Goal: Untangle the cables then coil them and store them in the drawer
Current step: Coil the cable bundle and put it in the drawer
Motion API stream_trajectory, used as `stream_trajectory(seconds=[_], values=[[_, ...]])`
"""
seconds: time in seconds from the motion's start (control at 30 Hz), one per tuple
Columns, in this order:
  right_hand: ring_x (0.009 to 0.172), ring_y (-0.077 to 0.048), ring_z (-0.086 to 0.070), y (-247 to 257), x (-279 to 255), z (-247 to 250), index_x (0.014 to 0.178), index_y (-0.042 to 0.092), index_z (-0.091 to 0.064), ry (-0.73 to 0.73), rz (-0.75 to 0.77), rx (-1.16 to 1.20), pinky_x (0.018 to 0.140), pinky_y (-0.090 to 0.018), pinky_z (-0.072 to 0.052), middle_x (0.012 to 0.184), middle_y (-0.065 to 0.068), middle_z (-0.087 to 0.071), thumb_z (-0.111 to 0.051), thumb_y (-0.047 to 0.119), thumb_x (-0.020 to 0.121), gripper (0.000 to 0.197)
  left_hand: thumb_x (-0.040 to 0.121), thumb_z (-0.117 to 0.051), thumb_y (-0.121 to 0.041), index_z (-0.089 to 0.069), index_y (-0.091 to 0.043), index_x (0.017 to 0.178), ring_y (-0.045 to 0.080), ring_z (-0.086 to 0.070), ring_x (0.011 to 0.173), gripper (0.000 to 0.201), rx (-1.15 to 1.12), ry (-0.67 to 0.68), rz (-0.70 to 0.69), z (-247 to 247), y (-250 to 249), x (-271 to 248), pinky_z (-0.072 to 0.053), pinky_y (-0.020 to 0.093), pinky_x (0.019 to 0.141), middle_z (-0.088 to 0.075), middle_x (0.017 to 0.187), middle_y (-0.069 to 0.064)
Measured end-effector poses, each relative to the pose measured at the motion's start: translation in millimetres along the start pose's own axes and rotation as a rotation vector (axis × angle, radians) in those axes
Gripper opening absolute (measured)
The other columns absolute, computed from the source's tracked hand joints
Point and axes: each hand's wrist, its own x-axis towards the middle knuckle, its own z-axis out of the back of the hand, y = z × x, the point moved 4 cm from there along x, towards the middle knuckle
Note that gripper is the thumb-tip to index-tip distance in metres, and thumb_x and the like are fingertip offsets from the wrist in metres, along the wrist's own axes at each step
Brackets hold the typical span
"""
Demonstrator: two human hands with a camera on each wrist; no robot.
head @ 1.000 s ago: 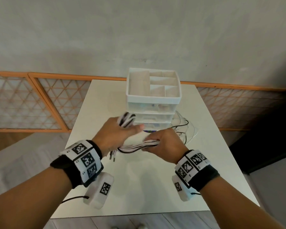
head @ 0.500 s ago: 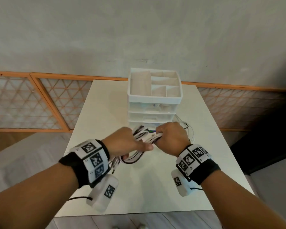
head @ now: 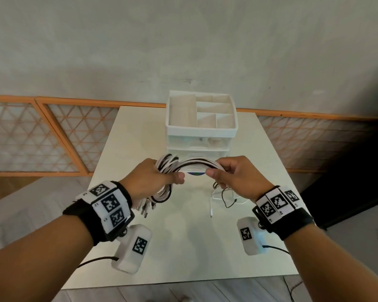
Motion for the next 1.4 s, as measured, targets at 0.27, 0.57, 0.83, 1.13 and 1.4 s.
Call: stream_trajectory(seconds=[0.27,0.57,0.83,1.13,1.4], values=[[0.064,-0.005,-0.059,20.1,-2.5,-33.1,0.110,0.014,-0.076,-0.416,0.273,0.111,0.063,-0.016,-0.045,0.068,0.011,-0.066,-0.065,0.018,0.096,0.019,0.072,-0.068,-0.058,-0.061,-0.007,0.081,0.025,-0.058,0.071,0.052,-0.391,0.024,0.077,-17.8,-14.4,-5.5,-0.061,0.044,0.070,-0.056,0.075,0.011],[0.105,-0.022,-0.061,26.6,-15.2,-99.1,0.149,0.006,-0.039,-0.217,0.494,-0.238,0.085,-0.030,-0.055,0.139,-0.009,-0.045,-0.040,0.010,0.094,0.055,0.076,-0.080,-0.042,-0.070,-0.005,0.086,0.019,-0.072,0.069,0.040,-0.504,-0.105,-0.035,-21.9,-25.1,-2.0,-0.054,0.025,0.058,-0.072,0.071,0.007],[0.065,-0.008,-0.049,29.5,-10.4,-87.1,0.111,0.004,-0.067,-0.292,0.578,-0.175,0.060,-0.025,-0.049,0.120,-0.013,-0.047,-0.053,-0.007,0.087,0.030,0.075,-0.082,-0.038,-0.065,-0.002,0.087,0.020,-0.068,0.059,0.042,-0.571,-0.224,-0.078,-17.7,-25.3,-1.5,-0.055,0.029,0.057,-0.066,0.069,0.012],[0.065,-0.013,-0.061,15.0,-9.7,-77.0,0.114,0.025,-0.043,-0.161,0.266,0.000,0.062,-0.028,-0.052,0.094,-0.001,-0.061,-0.073,0.010,0.081,0.047,0.092,-0.068,-0.025,-0.064,-0.006,0.077,0.023,-0.065,0.066,0.024,-0.705,-0.271,-0.075,-6.9,-25.1,7.4,-0.054,0.042,0.075,-0.063,0.068,0.008],[0.057,-0.012,-0.047,-14.6,11.9,-65.2,0.062,0.023,-0.059,-0.040,0.097,-0.342,0.062,-0.025,-0.039,0.057,0.004,-0.057,-0.074,0.032,0.087,0.031,0.096,-0.062,-0.011,-0.067,-0.017,0.075,0.033,-0.068,0.086,0.022,-0.691,-0.208,-0.186,1.3,-32.7,4.8,-0.050,0.046,0.083,-0.064,0.077,0.011]])
